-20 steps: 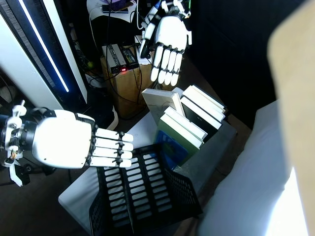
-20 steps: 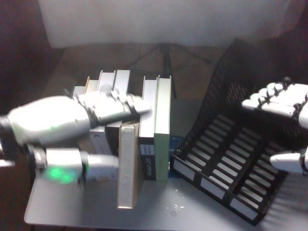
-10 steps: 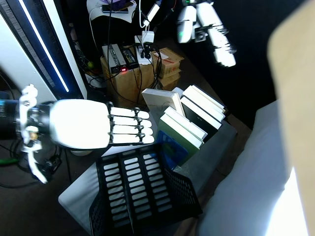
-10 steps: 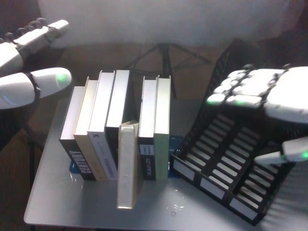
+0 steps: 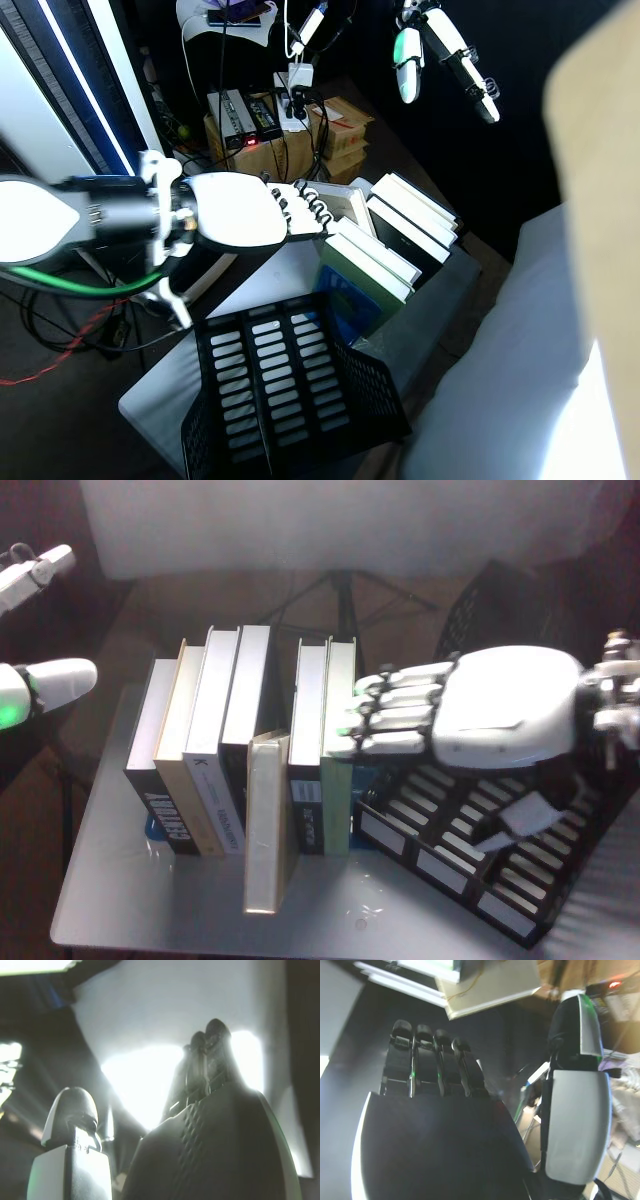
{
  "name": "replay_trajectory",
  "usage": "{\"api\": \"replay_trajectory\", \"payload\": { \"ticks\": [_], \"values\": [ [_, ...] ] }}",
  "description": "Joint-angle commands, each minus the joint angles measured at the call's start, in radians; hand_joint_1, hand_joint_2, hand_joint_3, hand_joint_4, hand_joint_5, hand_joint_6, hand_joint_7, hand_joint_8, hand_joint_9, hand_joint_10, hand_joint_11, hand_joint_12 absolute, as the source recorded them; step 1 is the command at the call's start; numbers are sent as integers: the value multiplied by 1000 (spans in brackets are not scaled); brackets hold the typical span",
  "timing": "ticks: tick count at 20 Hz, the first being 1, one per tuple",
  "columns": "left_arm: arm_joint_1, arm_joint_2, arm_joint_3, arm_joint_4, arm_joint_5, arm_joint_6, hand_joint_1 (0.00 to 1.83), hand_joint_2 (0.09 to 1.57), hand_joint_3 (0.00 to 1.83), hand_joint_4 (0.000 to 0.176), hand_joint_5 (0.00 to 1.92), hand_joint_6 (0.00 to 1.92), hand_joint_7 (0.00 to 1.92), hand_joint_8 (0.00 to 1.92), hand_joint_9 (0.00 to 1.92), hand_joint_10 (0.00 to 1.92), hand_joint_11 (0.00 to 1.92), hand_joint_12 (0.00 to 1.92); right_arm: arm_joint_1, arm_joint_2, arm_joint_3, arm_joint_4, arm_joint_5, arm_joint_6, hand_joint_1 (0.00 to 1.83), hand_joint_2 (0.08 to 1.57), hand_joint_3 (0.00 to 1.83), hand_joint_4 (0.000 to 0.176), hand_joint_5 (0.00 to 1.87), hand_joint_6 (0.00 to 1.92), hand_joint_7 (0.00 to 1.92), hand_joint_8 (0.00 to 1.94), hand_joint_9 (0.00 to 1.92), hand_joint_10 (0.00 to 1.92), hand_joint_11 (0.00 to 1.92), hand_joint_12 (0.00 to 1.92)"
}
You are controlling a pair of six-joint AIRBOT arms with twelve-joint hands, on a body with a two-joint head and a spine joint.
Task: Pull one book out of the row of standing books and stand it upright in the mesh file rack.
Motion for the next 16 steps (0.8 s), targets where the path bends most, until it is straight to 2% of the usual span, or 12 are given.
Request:
{"api": "replay_trajectory", "payload": {
  "ticks": [1,4,6,7,9,10,12,13,14,15,16],
  "values": [
    [10,10,7,-48,-141,-3,587,1195,0,9,0,0,0,0,0,0,0,0,13,-4,4,-2,66,18,989,947,0,0,0,0,0,0,0,0,0,0],
    [58,16,6,-84,-158,-3,555,1188,0,31,0,0,0,0,0,0,0,0,32,-59,18,-103,66,57,1002,940,0,0,0,0,0,0,0,0,0,0],
    [74,17,4,-100,-168,-3,585,1186,0,18,2,1,0,0,0,0,0,0,36,-92,25,-132,66,57,955,951,0,0,0,0,0,0,0,0,0,0],
    [81,20,3,-107,-172,-3,604,1190,0,25,0,0,0,0,0,0,0,0,36,-106,32,-140,65,57,929,1150,29,0,0,0,0,0,0,0,0,0],
    [94,27,-2,-112,-176,-3,608,1191,0,26,0,0,0,0,0,0,0,0,37,-136,45,-162,60,57,920,1194,34,0,0,0,0,0,0,0,0,0],
    [99,29,-3,-113,-176,-3,638,1202,1,24,0,0,0,0,0,0,0,0,41,-148,50,-172,56,57,1020,1217,36,0,0,0,0,0,0,0,0,0],
    [108,29,-3,-118,-176,-3,638,1202,1,24,0,0,0,0,0,0,0,0,45,-179,62,-195,49,57,1020,1217,36,0,0,0,0,0,0,0,0,0],
    [110,29,-3,-119,-177,-3,697,1215,5,21,0,0,0,0,0,0,0,0,46,-191,68,-202,43,52,1070,1302,32,0,0,0,0,0,0,0,0,0],
    [112,30,-4,-120,-177,-3,738,1224,8,29,0,0,0,0,0,0,0,0,47,-207,74,-205,38,43,956,1271,9,22,0,0,0,0,0,0,0,0],
    [115,31,-5,-121,-177,-3,769,1236,11,26,9,3,0,0,0,0,0,0,49,-214,78,-205,35,38,837,1239,0,27,0,0,0,0,0,0,0,0],
    [121,33,-6,-125,-179,-3,769,1238,12,26,10,3,0,0,0,0,0,0,53,-227,82,-205,33,30,699,1281,14,19,0,0,0,0,0,0,0,0]
  ]
}}
